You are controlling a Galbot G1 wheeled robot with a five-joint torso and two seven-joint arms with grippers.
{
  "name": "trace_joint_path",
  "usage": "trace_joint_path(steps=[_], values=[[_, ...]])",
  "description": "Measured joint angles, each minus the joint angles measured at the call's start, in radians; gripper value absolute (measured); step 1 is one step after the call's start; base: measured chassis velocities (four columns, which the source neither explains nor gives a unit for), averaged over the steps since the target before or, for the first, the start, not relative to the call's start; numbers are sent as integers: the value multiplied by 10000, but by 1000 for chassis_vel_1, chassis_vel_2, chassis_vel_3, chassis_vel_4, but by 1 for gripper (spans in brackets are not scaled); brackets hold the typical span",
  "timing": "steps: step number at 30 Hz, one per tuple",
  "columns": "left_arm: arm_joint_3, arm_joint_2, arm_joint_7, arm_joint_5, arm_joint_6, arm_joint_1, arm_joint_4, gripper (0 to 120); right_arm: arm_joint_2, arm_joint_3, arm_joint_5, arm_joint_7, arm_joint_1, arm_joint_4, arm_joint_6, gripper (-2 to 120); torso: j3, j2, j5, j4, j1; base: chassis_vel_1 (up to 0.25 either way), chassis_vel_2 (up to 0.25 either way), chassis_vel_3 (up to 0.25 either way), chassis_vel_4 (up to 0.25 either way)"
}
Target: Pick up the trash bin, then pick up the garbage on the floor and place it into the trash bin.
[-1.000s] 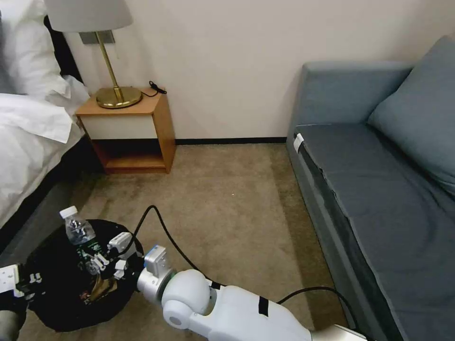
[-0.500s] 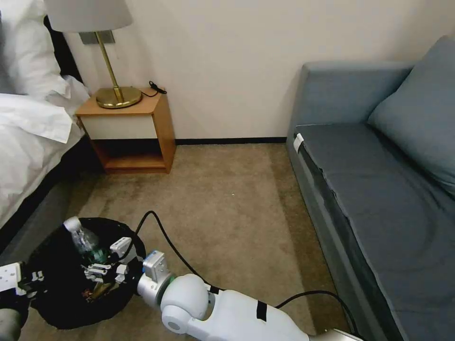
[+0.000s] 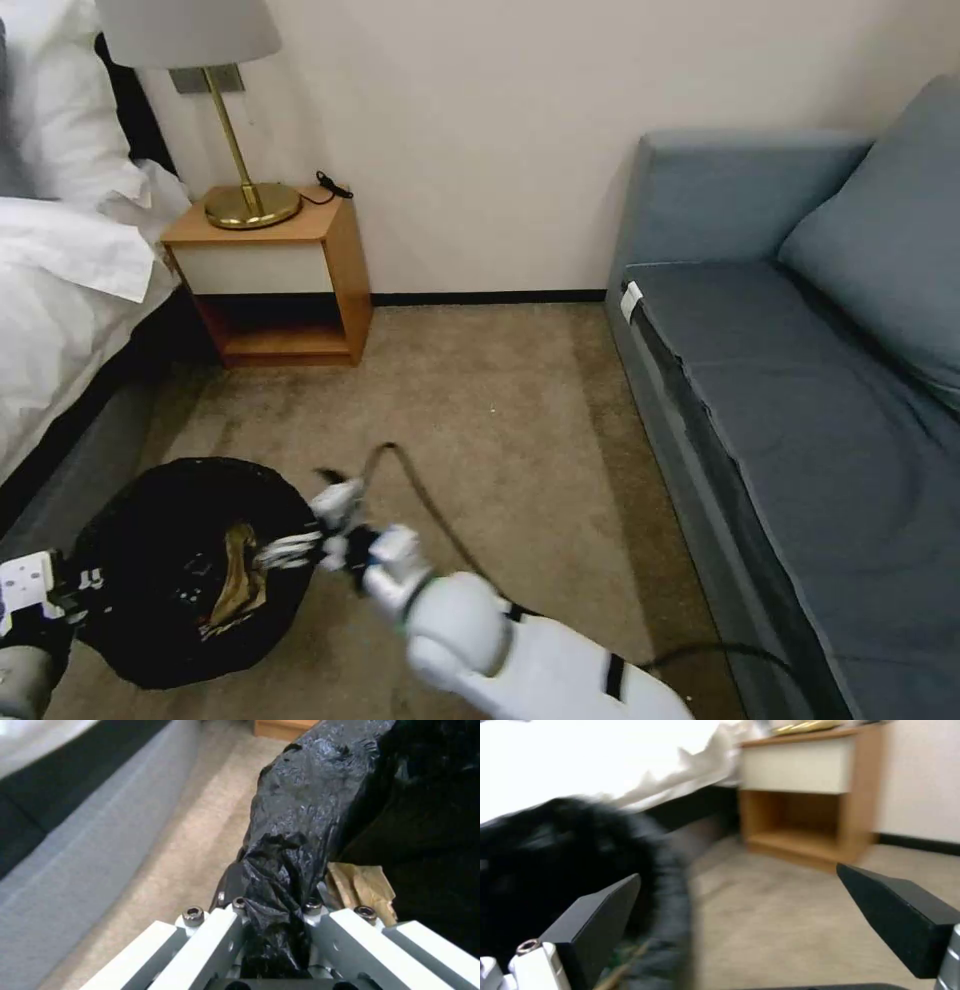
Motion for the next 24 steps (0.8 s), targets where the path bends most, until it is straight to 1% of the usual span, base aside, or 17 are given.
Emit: trace_joint_path(steps=[1, 3, 5, 6, 9, 10, 13, 14, 15, 17, 19, 21, 22, 24], values=[[54, 57, -25, -76, 20, -55, 74, 3, -284, 678, -235, -19, -507, 414, 50, 100, 0, -1, -3, 0, 0, 0, 0, 0, 0], [70, 67, -30, -87, 25, -64, 90, 3, -346, 851, -293, -30, -639, 528, 68, 100, 1, -1, -2, 0, 0, 0, 0, 0, 0], [138, 124, -38, -150, 35, -88, 177, 3, -760, 2048, -507, -150, -1446, 1209, 247, 100, 0, 0, 0, 4, 0, 0, 0, 0, 0], [138, 124, -38, -150, 35, -88, 177, 3, -760, 2048, -507, -150, -1446, 1209, 247, 100, 0, 0, 0, 4, 0, 0, 0, 0, 0], [162, 164, -51, -297, 35, -92, 312, 3, -1206, 3713, -654, -240, -2642, 1842, 859, 100, 0, -1, 0, 2, 0, 0, 0, 0, 0], [162, 164, -51, -297, 35, -92, 312, 3, -1206, 3713, -654, -240, -2642, 1842, 859, 100, 0, -1, 0, 2, 0, 0, 0, 0, 0], [161, 211, -74, -417, 28, -100, 420, 3, -1361, 4612, -834, -261, -3494, 2085, 1396, 100, 0, -1, 0, 5, 0, 0, 0, 0, 0], [158, 214, -111, -499, 5, -102, 473, 3, -1344, 5247, -1064, -300, -4101, 2214, 1829, 100, 0, -1, 0, 3, 0, 0, 0, 0, 0], [158, 196, -131, -573, -4, -100, 490, 3, -1266, 5591, -1217, -366, -4478, 2313, 2080, 100, 0, 0, -1, 4, 0, 0, 0, 0, 0], [158, 169, -138, -609, -6, -98, 491, 3, -1206, 5777, -1296, -414, -4709, 2375, 2217, 100, 0, 0, 0, 2, 0, 0, 0, 0, 0], [161, 49, -173, -760, -13, -57, 492, 3, -926, 6419, -1534, -530, -5609, 2707, 2633, 100, 0, 0, -2, 2, 0, 0, 0, 0, 0], [161, 34, -180, -789, -12, -53, 492, 3, -877, 6490, -1563, -536, -5724, 2760, 2679, 100, 0, 0, -2, 2, -1, 0, 0, 0, 0], [124, -11, -203, -878, -12, -60, 529, 3, -696, 6710, -1666, -544, -6150, 2952, 2823, 100, -1, 0, 0, 3, 0, 0, 0, 0, 0], [25, -45, -240, -1007, -13, -88, 627, 3, -576, 6849, -1717, -552, -6434, 3086, 2901, 100, -1, 0, -4, 1, 0, 0, 0, 0, 0]])
